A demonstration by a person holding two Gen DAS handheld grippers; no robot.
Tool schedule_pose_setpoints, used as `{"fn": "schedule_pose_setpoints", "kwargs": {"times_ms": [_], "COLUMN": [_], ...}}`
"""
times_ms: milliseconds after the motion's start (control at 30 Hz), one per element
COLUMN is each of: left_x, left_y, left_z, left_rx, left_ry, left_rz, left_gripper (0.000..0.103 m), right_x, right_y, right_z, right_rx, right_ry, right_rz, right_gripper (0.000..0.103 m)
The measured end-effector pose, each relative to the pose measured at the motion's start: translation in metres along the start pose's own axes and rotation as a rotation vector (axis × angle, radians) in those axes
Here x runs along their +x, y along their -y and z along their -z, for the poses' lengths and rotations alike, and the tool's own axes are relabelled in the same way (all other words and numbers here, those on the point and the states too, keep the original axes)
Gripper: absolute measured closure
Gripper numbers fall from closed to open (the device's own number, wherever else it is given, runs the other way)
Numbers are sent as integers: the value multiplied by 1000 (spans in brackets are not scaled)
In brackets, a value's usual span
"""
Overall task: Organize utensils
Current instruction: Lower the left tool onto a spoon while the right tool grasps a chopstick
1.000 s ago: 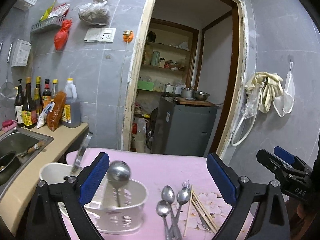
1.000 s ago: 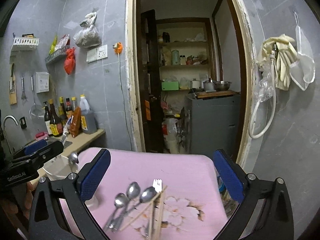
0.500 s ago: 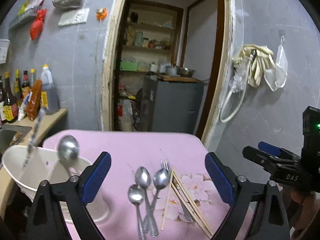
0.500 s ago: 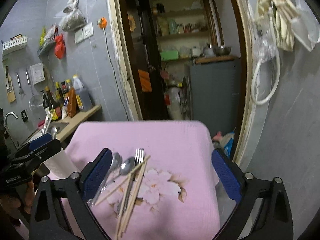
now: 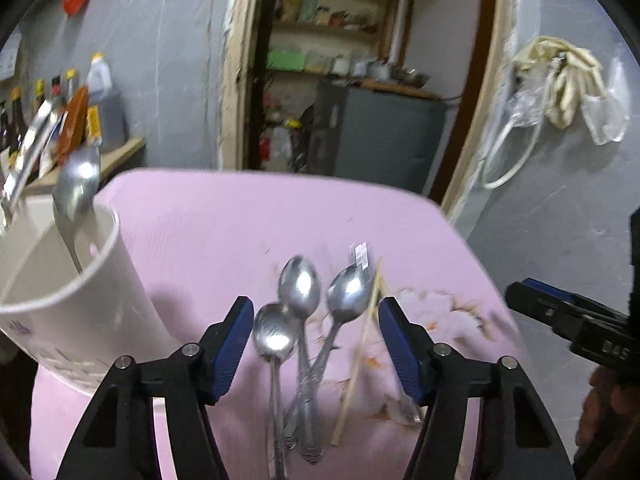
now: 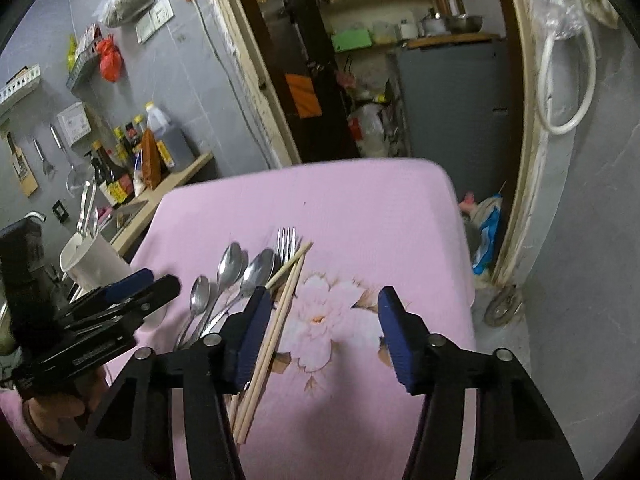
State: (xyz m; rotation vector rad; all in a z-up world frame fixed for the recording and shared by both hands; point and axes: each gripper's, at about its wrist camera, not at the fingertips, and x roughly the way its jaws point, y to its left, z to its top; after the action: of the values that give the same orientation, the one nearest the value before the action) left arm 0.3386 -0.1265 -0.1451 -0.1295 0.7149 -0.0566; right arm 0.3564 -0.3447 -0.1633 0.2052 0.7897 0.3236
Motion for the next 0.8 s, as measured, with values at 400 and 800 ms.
{"fn": "schedule_pose_setpoints", "kwargs": {"times_ms": [400, 800], "left_x": [37, 51], "left_y": [-5, -8], "left_z": [9, 10], "left_rx": [-40, -58], "left_ry": [-138, -202], "left_rz": [-66, -142], "left_gripper": [51, 59], "right_x": [63, 81], "right_y": [-22, -32], "right_z": [5, 15], "right_rx": [-25, -30], "right_ry": [-176, -238], "right_rz": [-42, -47], "right_gripper": [72, 76]}}
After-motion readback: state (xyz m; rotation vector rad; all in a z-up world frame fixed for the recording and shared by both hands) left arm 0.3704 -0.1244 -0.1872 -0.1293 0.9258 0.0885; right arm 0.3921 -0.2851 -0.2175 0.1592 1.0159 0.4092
